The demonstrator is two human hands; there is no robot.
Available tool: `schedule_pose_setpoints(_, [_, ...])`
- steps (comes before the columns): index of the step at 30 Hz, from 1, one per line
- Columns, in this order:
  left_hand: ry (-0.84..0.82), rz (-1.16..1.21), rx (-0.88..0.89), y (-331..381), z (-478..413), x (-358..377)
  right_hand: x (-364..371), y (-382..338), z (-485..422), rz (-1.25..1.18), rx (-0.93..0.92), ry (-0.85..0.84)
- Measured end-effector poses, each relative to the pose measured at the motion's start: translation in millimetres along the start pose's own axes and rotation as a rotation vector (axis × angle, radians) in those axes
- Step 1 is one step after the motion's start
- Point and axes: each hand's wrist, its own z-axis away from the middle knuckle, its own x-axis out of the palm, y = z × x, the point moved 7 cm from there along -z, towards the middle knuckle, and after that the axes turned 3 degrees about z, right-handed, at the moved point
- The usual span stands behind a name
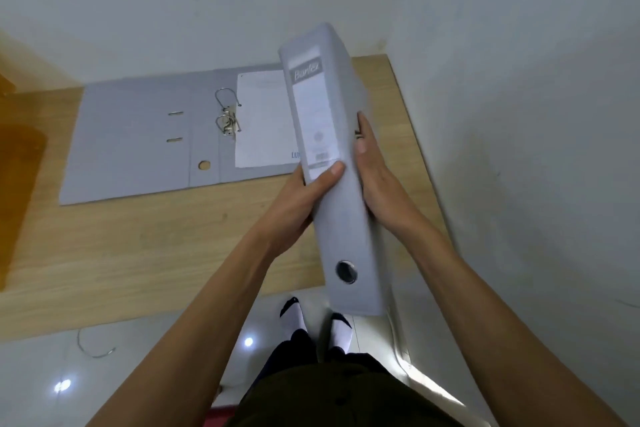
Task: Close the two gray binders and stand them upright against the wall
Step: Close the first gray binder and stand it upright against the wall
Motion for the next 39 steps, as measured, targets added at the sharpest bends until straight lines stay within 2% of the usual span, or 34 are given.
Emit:
schedule_pose_setpoints(4, [-0.062,-0.266,0.182,27,-16,7,-24,-44,8,0.014,-0.197,0.143])
schedule_pose_setpoints(6, [-0.101,-0.399,0.251,33,-24,12,-31,-47,9,0.024,-0.221,0.228])
schedule_pose_setpoints(16, [-0.260,-0.663,0.270,12,-60,29,-55,24,23,0.026,0.003,0.370])
schedule_pose_setpoints(19, [-0.305,-0.655,0.199,0,-75,30,-64,34,22,0.027,0.035,0.397])
schedule_pose_setpoints(21, [-0.316,-0.680,0.140,-16,-86,25,-62,39,18,0.026,0.050,0.357])
schedule_pose_setpoints(24, [-0.310,-0.674,0.080,-34,-100,20,-57,55,15,-0.007,0.067,0.326])
schedule_pose_setpoints(29, [-0.286,-0.681,0.088,-31,-134,32,-78,62,-9,-0.040,0.069,0.343])
schedule_pose_setpoints(36, [-0.142,-0.731,0.091,-16,-192,45,-126,79,-54,0.010,0.190,0.479])
schedule_pose_setpoints(39, [-0.114,-0.772,0.087,-8,-218,56,-136,90,-72,-0.145,0.267,0.539])
